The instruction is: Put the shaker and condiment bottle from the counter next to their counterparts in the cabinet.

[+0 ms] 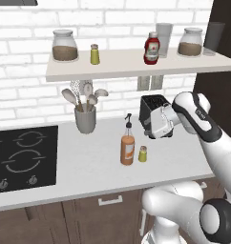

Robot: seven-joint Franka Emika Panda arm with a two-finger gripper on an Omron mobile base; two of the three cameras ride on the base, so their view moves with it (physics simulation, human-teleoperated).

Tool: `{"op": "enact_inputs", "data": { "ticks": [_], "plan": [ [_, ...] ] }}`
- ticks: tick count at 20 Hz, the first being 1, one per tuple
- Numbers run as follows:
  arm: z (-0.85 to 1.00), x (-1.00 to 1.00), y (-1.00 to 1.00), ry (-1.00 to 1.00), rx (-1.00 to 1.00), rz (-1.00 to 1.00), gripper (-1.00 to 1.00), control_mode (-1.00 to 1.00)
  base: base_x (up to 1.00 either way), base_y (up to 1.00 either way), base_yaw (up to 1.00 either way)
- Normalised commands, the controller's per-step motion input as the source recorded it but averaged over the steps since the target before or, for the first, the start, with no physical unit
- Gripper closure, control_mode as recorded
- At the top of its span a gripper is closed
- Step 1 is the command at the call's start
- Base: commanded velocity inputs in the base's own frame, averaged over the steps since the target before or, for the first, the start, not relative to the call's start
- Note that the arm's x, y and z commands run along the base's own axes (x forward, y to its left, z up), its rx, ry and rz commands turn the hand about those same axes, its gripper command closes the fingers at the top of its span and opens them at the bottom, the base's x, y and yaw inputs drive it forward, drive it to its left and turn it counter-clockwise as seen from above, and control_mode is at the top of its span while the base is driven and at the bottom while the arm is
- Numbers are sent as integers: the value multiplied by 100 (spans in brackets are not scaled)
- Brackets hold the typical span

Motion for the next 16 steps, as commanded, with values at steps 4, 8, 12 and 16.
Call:
{"op": "enact_inputs", "data": {
  "ticks": [4, 8, 12, 16],
  "plan": [
    [-6, 5, 0, 0, 3, 0, -100, -100, 0, 0, 0],
    [-4, 6, 0, 0, 3, 0, -100, -100, 0, 0, 0],
    [-6, 5, 0, 0, 1, 0, -100, -100, 0, 0, 0],
    [-6, 13, 0, 0, 0, 0, -100, -100, 0, 0, 0]
  ]
}}
